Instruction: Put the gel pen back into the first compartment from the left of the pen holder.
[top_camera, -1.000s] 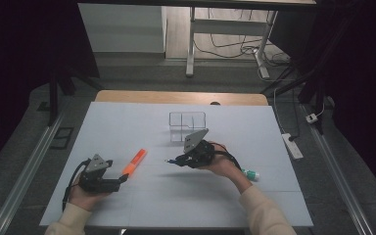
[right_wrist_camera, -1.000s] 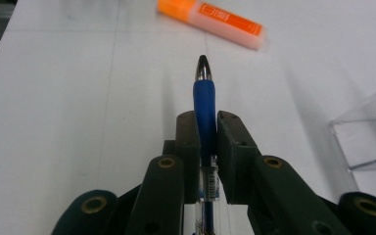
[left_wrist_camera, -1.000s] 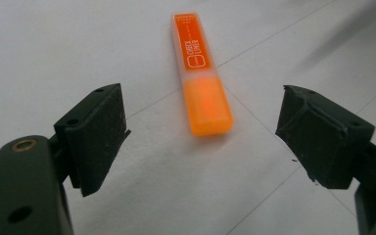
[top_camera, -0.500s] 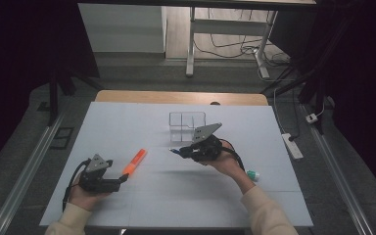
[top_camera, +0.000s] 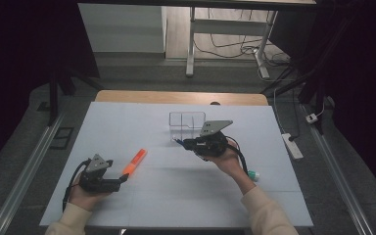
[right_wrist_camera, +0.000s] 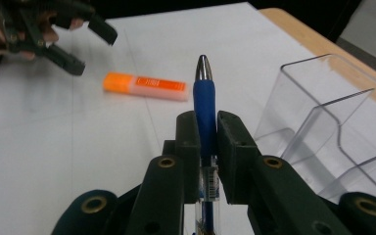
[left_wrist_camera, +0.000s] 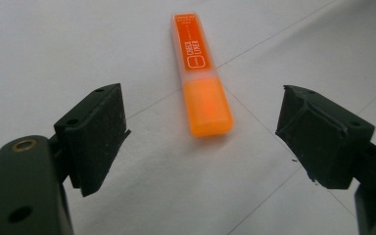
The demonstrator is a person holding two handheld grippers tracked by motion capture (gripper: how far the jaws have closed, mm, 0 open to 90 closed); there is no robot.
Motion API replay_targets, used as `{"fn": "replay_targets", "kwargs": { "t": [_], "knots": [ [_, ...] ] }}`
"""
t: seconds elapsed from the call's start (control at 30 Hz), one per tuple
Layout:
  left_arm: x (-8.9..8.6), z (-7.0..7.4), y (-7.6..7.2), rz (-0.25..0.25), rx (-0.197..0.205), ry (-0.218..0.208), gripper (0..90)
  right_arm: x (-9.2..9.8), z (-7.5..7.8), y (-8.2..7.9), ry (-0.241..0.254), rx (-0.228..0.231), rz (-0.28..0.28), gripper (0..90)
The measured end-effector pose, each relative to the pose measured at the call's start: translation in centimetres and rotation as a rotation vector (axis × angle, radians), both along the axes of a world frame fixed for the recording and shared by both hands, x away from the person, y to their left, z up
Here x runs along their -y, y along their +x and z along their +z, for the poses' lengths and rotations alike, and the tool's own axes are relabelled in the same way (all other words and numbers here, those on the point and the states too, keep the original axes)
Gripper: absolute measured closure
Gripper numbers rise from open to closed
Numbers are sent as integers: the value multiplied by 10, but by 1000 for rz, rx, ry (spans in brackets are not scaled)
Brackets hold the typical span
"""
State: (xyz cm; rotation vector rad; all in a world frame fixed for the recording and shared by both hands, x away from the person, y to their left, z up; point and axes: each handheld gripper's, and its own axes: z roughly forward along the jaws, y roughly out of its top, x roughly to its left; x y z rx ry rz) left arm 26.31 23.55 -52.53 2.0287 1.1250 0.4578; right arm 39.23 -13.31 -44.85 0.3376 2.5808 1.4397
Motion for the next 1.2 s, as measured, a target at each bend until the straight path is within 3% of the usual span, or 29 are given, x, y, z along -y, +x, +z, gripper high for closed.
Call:
{"fn": "replay_targets", "kwargs": {
  "t": [1.0,1.2],
  "knots": [
    [0,0,0,2,1,-3,185,6,13,-3,154,46,-117,791],
    [0,1,0,1,3,-2,185,5,10,1,187,32,-145,792]
  ]
}}
